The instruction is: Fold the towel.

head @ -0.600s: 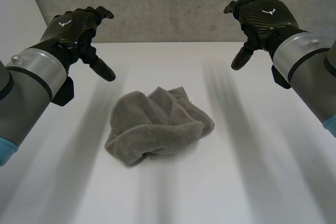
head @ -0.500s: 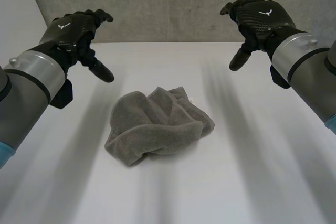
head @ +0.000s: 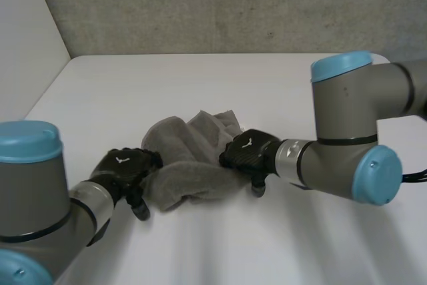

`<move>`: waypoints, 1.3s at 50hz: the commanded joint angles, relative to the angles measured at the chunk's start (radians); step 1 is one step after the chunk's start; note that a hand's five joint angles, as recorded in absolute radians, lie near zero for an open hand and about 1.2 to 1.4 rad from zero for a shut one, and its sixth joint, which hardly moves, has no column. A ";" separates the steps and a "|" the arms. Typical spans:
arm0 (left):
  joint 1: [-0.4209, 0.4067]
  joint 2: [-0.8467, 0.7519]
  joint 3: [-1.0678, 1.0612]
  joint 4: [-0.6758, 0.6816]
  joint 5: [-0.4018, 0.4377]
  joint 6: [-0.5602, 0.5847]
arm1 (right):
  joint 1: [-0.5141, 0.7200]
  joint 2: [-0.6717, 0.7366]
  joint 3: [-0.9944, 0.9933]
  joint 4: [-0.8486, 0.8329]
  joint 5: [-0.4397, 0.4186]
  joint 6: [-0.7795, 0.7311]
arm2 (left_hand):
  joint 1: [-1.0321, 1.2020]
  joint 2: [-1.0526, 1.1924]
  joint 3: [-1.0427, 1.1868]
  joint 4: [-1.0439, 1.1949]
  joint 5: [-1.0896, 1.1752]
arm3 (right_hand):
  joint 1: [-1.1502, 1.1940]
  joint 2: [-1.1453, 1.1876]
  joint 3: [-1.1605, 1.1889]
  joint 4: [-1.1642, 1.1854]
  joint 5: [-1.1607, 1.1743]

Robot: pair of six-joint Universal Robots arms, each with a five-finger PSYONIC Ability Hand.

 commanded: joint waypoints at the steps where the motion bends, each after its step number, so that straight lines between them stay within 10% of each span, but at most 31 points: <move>1: -0.028 -0.123 0.087 0.010 0.009 -0.030 | 0.021 0.041 -0.041 -0.019 0.003 0.043 | 0.053 0.058 0.056 0.055 -0.125 | 0.317 0.308 0.312 0.320 0.316; 7: -0.030 -0.154 0.200 0.020 0.023 -0.088 | 0.019 0.045 -0.095 -0.063 0.008 0.087 | 0.935 0.940 0.937 0.937 0.757 | 0.766 0.758 0.762 0.769 0.766; 17: -0.031 -0.128 0.610 0.138 0.010 -0.099 | 0.011 -0.101 -0.377 -0.542 0.136 0.196 | 0.937 0.942 0.939 0.939 0.758 | 0.766 0.758 0.762 0.769 0.766; 23: -0.034 0.002 0.716 0.480 -0.010 -0.128 | 0.005 -0.321 -0.259 -0.888 0.184 0.293 | 0.937 0.942 0.939 0.939 0.758 | 0.766 0.758 0.762 0.769 0.766; 41: 0.009 0.004 0.374 0.481 0.185 -0.088 | 0.004 -0.183 -0.147 -0.487 0.089 0.132 | 0.937 0.942 0.939 0.939 0.758 | 0.766 0.758 0.762 0.769 0.766; 54: 0.030 -0.073 0.064 0.379 0.262 0.218 | 0.010 -0.042 0.069 -0.313 0.115 0.110 | 0.937 0.942 0.939 0.939 0.758 | 0.766 0.758 0.762 0.769 0.766; 56: 0.029 -0.067 0.049 0.348 0.262 0.240 | 0.010 -0.041 0.068 -0.263 0.118 0.098 | 0.937 0.942 0.939 0.939 0.758 | 0.629 0.621 0.625 0.633 0.629; 58: 0.019 -0.064 0.041 0.320 0.260 0.251 | 0.007 -0.064 0.063 -0.189 0.100 0.087 | 0.937 0.942 0.939 0.939 0.758 | -0.061 -0.069 -0.065 -0.057 -0.061; 65: 0.006 -0.005 0.039 0.279 0.256 0.249 | -0.007 -0.151 0.002 -0.157 0.104 0.104 | 0.719 0.724 0.721 0.721 0.540 | -0.455 -0.464 -0.460 -0.452 -0.456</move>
